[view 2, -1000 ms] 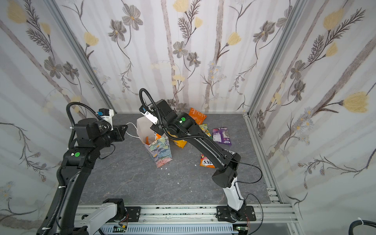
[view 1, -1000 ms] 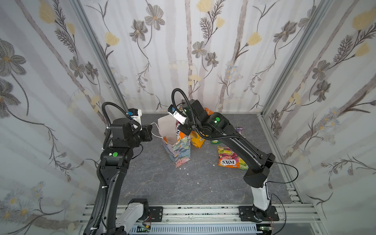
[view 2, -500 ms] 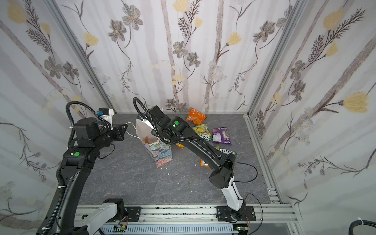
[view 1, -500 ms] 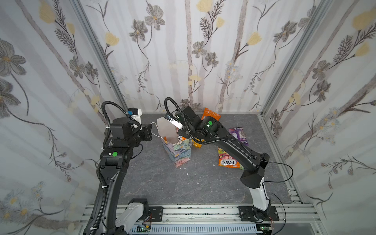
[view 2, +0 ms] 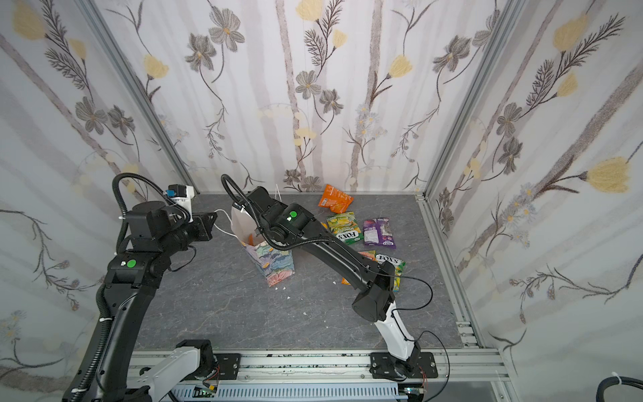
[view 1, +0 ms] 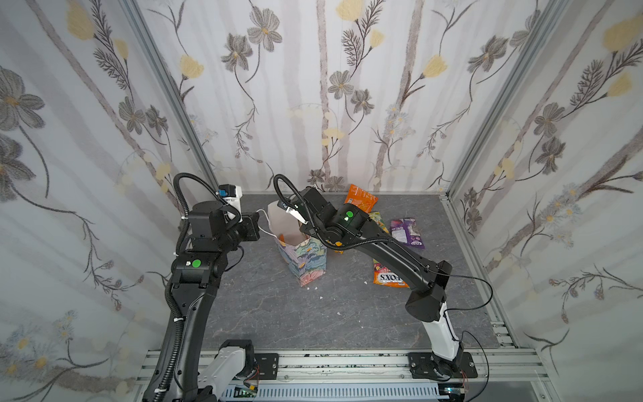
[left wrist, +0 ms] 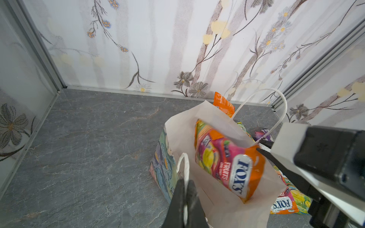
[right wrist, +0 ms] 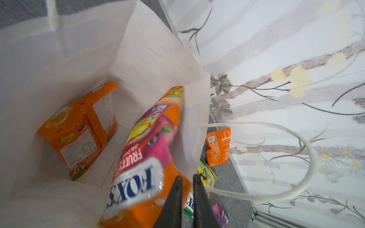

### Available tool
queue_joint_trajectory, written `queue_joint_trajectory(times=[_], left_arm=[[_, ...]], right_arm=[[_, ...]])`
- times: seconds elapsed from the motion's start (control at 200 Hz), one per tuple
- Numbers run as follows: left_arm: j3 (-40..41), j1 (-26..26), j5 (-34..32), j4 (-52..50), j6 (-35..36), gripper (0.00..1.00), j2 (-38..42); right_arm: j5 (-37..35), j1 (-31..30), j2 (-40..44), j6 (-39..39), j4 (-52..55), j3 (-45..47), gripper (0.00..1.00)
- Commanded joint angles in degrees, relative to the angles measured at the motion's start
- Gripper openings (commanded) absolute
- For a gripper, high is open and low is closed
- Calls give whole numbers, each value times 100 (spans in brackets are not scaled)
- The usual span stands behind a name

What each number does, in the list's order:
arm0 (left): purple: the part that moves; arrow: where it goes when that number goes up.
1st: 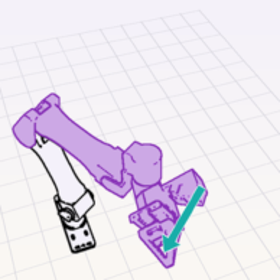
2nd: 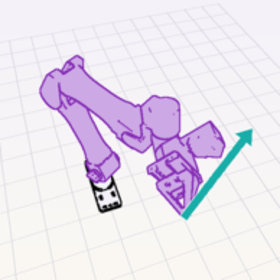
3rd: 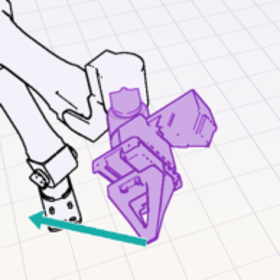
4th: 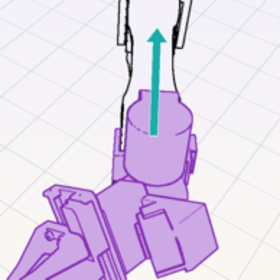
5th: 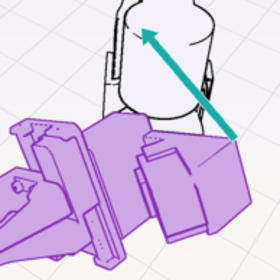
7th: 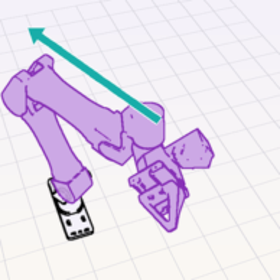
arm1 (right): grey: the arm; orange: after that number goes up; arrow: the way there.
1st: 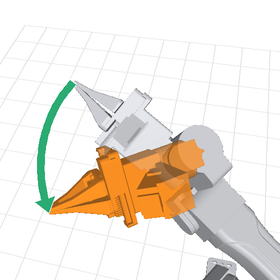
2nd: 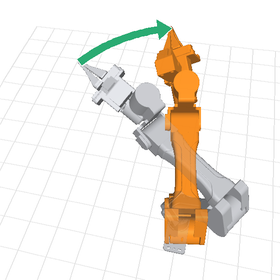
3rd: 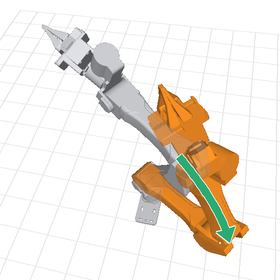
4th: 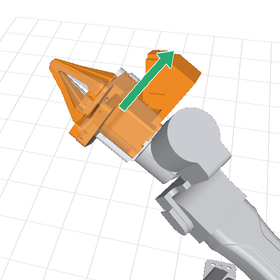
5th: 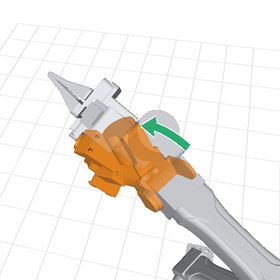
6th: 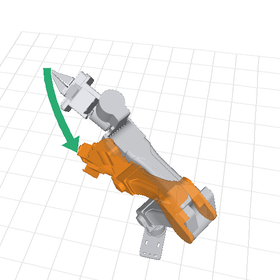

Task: Place the snacks into the paper bag
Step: Place the snack in the paper bag.

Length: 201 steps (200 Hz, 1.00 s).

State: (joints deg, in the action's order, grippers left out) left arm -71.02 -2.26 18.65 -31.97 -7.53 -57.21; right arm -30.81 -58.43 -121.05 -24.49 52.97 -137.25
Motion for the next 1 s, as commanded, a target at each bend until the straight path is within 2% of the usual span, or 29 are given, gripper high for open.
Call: queue_joint_trajectory(times=[0.0, 0.105, 0.35, 0.589, 0.914, 0.999], left_arm=[[-52, 6, 12, 15, 35, 0, 4], [-35, 6, 10, 15, 34, 0, 25], [-26, 8, 33, 35, 15, 0, 17], [53, 6, 51, 129, -55, 0, 51], [159, 11, 169, 223, -93, 0, 70], [124, 7, 173, 149, -95, 0, 53]], right_arm=[[-89, -10, 51, 123, -155, -33, 14], [-21, -18, 56, 231, -146, -32, 13], [572, -79, 297, 523, -296, -33, 28], [1102, -91, 603, 842, -369, -23, 31], [1268, -71, 1049, 1352, -585, 13, 34], [1317, -72, 1284, 1483, -805, 296, 36]])
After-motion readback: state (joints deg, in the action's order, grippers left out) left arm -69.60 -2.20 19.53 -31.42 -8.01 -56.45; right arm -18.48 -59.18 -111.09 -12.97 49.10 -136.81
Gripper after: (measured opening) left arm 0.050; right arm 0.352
